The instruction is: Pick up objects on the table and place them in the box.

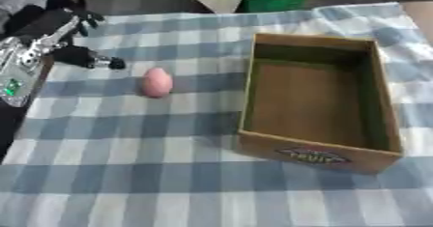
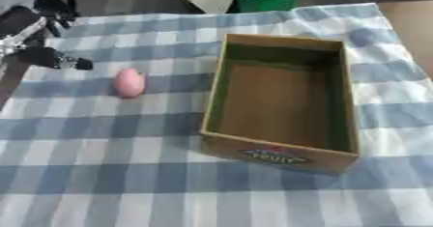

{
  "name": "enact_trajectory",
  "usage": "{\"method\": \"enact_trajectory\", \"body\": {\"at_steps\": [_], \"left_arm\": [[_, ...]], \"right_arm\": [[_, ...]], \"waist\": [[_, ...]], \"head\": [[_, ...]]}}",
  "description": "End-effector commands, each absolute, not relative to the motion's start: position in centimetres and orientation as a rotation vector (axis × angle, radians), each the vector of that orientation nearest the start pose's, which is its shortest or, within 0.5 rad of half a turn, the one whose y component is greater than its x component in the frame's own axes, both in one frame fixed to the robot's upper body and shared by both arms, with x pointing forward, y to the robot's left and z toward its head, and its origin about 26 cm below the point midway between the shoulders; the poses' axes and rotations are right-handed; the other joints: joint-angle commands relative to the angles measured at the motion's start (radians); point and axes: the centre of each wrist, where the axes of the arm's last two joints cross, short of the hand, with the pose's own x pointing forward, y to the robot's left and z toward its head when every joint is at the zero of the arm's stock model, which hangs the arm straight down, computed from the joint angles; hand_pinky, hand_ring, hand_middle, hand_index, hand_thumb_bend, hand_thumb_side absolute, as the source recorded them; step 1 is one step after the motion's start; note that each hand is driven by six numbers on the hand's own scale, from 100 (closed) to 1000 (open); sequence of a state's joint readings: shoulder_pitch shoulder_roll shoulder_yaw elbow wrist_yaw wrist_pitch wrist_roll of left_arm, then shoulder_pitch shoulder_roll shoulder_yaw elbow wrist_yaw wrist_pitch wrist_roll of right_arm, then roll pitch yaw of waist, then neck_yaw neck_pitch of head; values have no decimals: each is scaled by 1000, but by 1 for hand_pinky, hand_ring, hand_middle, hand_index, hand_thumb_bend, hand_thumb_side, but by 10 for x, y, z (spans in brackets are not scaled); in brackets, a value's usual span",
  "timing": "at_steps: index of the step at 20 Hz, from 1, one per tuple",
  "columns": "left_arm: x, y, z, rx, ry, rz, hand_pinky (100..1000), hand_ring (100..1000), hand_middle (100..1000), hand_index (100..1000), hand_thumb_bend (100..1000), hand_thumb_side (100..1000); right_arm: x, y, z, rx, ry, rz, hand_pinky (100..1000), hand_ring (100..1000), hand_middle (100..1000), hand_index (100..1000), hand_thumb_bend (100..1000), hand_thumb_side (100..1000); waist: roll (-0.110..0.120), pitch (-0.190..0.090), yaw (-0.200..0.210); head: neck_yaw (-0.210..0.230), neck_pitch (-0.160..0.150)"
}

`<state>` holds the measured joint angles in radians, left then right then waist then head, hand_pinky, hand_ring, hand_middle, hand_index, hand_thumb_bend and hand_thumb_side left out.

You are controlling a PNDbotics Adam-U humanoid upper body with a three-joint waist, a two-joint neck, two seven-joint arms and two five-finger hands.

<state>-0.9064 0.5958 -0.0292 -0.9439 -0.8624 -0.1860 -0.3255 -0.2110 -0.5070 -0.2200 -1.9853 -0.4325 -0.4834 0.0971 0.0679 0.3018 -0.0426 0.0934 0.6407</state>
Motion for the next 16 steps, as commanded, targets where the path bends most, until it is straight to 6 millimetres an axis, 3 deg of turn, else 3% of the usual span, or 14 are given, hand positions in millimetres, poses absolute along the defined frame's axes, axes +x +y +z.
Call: {"method": "enact_trajectory", "body": {"at_steps": [1, 7, 10, 16], "left_arm": [[464, 367, 237, 1013, -1376, -1298, 503, 684, 735, 909, 1000, 666], [465, 362, 244, 915, -1363, -1291, 511, 699, 753, 930, 922, 642], [464, 358, 250, 896, -1366, -1311, 513, 700, 756, 934, 932, 634], [466, 344, 251, 773, -1413, -1396, 543, 716, 801, 954, 944, 504]], "right_arm": [[281, -347, 227, -14, 3506, -429, 884, 968, 795, 1000, 100, 1000], [281, -347, 226, -10, 3513, -428, 886, 970, 794, 1000, 100, 1000], [281, -346, 226, -10, 3515, -429, 886, 971, 794, 1000, 100, 1000], [281, -346, 226, -7, 3517, -427, 887, 972, 793, 1000, 100, 1000]], "waist": [[-4, -16, -2], [-3, -14, -3], [-1, -13, -3], [-1, -12, -5]], "head": [[2, -3], [3, -4], [5, -4], [5, -4]]}}
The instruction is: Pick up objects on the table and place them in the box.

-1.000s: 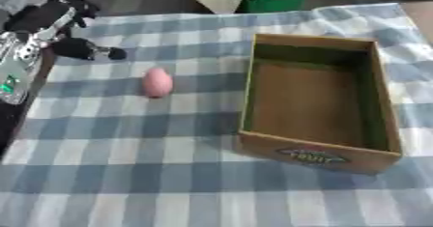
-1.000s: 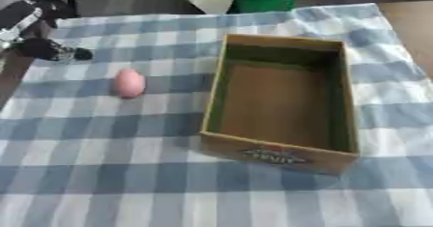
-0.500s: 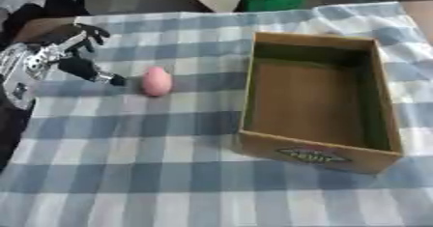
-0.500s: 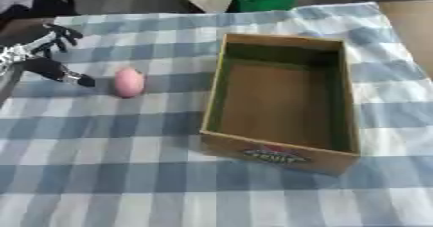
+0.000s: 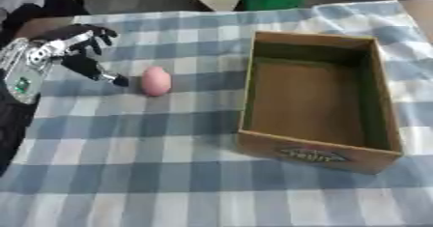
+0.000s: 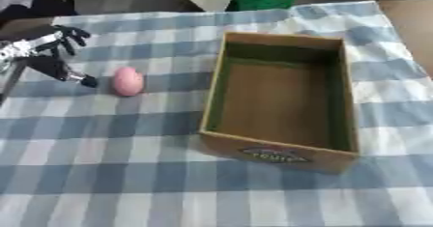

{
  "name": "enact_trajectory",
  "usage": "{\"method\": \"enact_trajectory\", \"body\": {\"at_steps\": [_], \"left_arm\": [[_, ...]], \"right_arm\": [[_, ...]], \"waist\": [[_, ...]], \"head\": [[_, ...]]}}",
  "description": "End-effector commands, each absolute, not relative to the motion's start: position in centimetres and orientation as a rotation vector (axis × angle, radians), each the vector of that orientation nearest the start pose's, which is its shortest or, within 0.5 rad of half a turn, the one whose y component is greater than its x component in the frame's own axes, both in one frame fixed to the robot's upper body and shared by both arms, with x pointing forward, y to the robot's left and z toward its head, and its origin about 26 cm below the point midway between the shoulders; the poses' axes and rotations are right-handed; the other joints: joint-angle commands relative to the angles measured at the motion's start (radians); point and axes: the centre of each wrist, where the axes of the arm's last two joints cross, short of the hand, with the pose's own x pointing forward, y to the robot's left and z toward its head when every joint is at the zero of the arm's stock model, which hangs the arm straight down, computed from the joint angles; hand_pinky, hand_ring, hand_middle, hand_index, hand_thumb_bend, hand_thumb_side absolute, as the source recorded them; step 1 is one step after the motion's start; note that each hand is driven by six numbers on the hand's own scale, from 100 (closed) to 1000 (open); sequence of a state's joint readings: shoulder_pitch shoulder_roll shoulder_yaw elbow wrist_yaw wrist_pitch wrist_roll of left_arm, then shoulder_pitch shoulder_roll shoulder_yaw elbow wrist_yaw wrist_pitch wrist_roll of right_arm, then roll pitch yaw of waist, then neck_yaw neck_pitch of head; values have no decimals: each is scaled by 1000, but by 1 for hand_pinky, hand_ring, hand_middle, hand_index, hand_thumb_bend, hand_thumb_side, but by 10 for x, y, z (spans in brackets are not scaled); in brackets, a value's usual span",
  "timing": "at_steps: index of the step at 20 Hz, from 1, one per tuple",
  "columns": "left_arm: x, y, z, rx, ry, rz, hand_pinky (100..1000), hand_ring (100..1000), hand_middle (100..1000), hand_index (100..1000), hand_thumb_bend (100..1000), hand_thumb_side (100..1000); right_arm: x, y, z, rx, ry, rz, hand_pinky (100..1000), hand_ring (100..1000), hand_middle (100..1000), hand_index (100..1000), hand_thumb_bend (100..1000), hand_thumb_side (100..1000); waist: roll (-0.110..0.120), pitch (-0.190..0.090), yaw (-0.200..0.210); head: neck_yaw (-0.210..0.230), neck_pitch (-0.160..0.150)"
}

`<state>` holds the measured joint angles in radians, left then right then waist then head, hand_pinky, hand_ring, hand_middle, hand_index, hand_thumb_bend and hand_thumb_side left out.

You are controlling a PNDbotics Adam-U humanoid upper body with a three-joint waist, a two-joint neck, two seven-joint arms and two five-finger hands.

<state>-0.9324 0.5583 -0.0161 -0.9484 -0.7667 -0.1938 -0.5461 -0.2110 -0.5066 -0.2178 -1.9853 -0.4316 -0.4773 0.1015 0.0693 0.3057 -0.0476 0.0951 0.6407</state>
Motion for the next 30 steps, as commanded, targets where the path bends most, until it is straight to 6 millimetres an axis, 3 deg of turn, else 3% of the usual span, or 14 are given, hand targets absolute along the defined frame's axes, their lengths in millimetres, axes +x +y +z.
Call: {"method": "enact_trajectory", "body": {"at_steps": [1, 10, 20, 26, 30], "left_arm": [[466, 342, 251, 748, -1424, -1417, 548, 721, 806, 951, 932, 485], [465, 345, 261, 625, -1502, -1534, 543, 718, 791, 925, 897, 486], [472, 331, 260, 704, -1506, -1564, 517, 712, 773, 911, 830, 528], [478, 319, 249, 721, -1478, -1589, 516, 713, 771, 911, 824, 518], [478, 313, 247, 729, -1463, -1615, 517, 720, 779, 921, 825, 521]], "right_arm": [[281, -346, 226, -7, 3518, -427, 887, 972, 793, 1000, 100, 1000], [281, -346, 226, -10, 3519, -431, 888, 973, 793, 1000, 100, 1000], [282, -344, 228, -22, 3514, -441, 890, 974, 791, 1000, 100, 1000], [282, -344, 229, -24, 3512, -440, 891, 975, 791, 1000, 100, 1000], [282, -344, 229, -21, 3513, -433, 891, 975, 791, 1000, 100, 1000]], "waist": [[-3, -16, 0], [-2, -14, -3], [5, -6, -19], [8, -1, -24], [8, 1, -25]], "head": [[4, -4], [6, -8], [14, -9], [16, -13], [-7, -29]]}}
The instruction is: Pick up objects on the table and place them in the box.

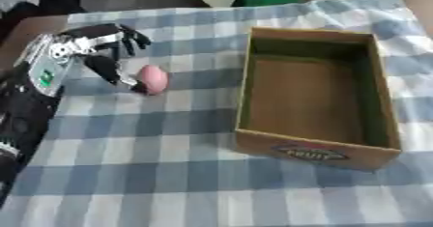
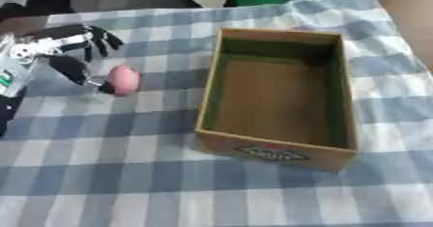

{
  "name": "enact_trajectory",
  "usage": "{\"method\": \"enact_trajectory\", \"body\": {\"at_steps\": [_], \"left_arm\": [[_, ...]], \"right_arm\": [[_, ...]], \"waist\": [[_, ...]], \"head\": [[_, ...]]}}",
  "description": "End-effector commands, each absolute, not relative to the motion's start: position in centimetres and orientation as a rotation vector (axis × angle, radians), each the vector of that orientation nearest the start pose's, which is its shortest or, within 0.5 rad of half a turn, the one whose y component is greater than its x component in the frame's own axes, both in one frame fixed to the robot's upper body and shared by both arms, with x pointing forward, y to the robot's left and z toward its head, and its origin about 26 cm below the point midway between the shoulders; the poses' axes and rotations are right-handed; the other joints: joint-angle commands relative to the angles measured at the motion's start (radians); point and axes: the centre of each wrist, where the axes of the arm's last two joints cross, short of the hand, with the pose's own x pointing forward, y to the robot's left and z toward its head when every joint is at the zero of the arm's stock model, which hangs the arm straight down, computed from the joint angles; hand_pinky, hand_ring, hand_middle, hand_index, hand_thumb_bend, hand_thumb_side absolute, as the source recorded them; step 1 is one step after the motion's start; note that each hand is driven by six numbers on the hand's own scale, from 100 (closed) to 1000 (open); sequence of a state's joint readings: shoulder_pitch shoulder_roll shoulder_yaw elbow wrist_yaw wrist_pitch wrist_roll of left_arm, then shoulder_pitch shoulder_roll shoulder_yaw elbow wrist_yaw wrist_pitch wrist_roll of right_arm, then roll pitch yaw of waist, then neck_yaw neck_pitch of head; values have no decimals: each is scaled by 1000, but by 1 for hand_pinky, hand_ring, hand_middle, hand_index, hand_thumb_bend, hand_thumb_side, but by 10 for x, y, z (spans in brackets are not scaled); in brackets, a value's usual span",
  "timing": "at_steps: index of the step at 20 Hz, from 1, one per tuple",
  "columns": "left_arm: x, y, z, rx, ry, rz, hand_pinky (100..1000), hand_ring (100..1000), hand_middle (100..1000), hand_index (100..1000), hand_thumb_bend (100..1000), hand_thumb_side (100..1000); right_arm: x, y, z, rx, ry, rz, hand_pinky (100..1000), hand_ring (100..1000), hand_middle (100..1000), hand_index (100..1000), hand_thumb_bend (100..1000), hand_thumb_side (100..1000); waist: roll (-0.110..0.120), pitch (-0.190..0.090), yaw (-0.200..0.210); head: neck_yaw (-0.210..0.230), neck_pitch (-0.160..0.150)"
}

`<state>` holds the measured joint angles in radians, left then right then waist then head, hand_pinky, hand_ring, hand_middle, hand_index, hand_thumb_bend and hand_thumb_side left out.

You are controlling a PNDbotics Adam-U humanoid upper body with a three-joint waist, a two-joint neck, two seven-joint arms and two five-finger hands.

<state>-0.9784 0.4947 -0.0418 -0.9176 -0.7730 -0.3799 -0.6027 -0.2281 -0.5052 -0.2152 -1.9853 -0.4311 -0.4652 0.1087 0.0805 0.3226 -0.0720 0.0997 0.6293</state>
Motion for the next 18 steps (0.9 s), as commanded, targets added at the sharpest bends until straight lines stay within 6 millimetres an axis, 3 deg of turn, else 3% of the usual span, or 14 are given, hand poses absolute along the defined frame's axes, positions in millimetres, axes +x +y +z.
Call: {"method": "enact_trajectory", "body": {"at_steps": [1, 9, 18], "left_arm": [[478, 312, 247, 737, -1458, -1617, 517, 722, 780, 921, 825, 522], [477, 300, 256, 849, -1464, -1607, 494, 712, 758, 901, 773, 540], [483, 291, 240, 878, -1399, -1638, 481, 699, 742, 892, 743, 527]], "right_arm": [[282, -344, 229, -21, 3513, -432, 891, 975, 791, 1000, 100, 1000], [283, -343, 228, -25, 3515, -434, 893, 977, 789, 1000, 100, 1000], [283, -342, 228, -30, 3512, -433, 895, 978, 788, 1000, 100, 1000]], "waist": [[-3, -16, 0], [-6, -14, -3], [-7, -6, -10]], "head": [[-15, -21], [-18, -24], [-13, -23]]}}
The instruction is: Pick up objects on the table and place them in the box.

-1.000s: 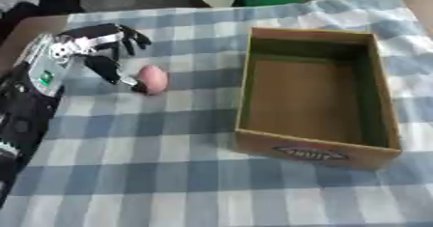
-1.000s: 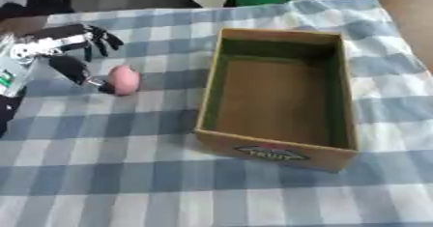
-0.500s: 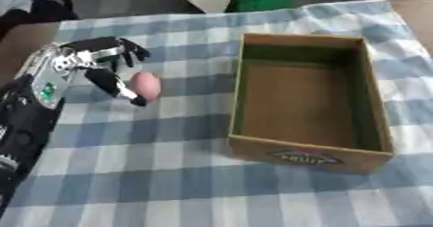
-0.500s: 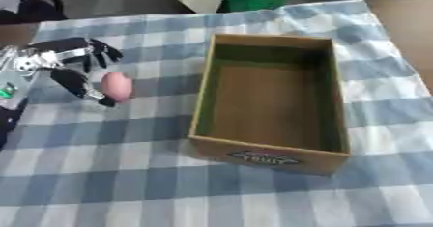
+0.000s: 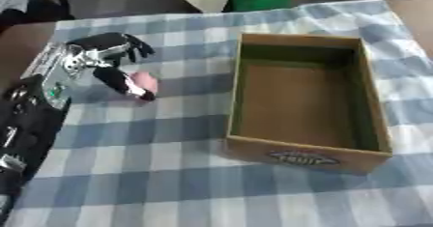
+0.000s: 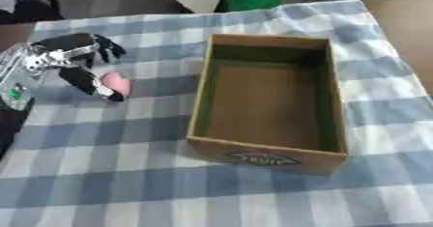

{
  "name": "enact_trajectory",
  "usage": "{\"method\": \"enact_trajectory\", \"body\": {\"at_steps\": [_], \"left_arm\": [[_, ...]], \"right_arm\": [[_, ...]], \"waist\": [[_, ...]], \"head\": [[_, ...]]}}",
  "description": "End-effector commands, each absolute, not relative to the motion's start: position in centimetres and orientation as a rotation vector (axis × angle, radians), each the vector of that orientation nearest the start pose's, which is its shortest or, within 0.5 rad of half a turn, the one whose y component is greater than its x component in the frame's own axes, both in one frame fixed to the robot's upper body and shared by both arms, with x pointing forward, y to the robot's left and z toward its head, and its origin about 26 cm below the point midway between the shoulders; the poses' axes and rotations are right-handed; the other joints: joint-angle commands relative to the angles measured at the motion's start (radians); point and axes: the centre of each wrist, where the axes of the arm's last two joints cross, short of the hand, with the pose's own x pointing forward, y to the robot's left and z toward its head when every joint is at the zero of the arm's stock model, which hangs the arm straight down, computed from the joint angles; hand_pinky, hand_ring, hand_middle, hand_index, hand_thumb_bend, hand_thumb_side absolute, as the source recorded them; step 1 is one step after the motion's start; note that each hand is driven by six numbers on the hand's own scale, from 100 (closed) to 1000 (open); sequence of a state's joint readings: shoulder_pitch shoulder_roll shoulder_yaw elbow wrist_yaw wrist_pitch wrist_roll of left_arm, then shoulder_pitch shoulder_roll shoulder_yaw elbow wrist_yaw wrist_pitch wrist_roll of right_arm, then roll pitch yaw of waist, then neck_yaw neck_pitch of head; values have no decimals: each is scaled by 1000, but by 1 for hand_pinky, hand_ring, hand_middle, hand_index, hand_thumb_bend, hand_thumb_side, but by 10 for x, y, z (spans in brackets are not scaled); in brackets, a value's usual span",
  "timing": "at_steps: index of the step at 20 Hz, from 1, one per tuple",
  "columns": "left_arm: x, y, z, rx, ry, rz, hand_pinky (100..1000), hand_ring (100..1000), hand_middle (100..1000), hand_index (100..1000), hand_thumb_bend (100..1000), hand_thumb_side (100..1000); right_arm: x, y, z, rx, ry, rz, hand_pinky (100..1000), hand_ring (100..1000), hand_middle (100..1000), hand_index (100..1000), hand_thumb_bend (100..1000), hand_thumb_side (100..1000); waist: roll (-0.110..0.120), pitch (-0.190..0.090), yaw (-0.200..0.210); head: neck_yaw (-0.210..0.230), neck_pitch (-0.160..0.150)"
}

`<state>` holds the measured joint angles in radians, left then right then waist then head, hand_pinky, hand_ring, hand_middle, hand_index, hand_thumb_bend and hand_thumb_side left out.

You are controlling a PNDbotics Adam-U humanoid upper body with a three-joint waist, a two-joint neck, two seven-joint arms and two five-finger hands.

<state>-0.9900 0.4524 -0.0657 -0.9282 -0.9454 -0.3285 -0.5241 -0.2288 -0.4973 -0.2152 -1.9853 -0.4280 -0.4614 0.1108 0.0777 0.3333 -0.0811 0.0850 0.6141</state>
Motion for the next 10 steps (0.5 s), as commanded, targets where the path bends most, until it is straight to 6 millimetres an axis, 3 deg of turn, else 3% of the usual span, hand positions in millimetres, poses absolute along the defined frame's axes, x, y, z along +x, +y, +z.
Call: {"method": "enact_trajectory", "body": {"at_steps": [1, 7, 10], "left_arm": [[483, 290, 240, 878, -1399, -1639, 478, 697, 739, 891, 742, 527], [483, 289, 241, 895, -1400, -1634, 443, 661, 696, 847, 586, 511], [483, 289, 240, 904, -1396, -1627, 405, 612, 635, 771, 423, 475]], "right_arm": [[283, -342, 228, -29, 3513, -432, 895, 978, 788, 1000, 100, 1000], [283, -342, 227, -28, 3518, -431, 897, 980, 787, 1000, 100, 1000], [283, -342, 227, -28, 3520, -427, 897, 980, 786, 1000, 100, 1000]], "waist": [[-4, -16, -1], [-4, -15, 0], [-5, -14, 0]], "head": [[2, -8], [3, -8], [4, -7]]}}
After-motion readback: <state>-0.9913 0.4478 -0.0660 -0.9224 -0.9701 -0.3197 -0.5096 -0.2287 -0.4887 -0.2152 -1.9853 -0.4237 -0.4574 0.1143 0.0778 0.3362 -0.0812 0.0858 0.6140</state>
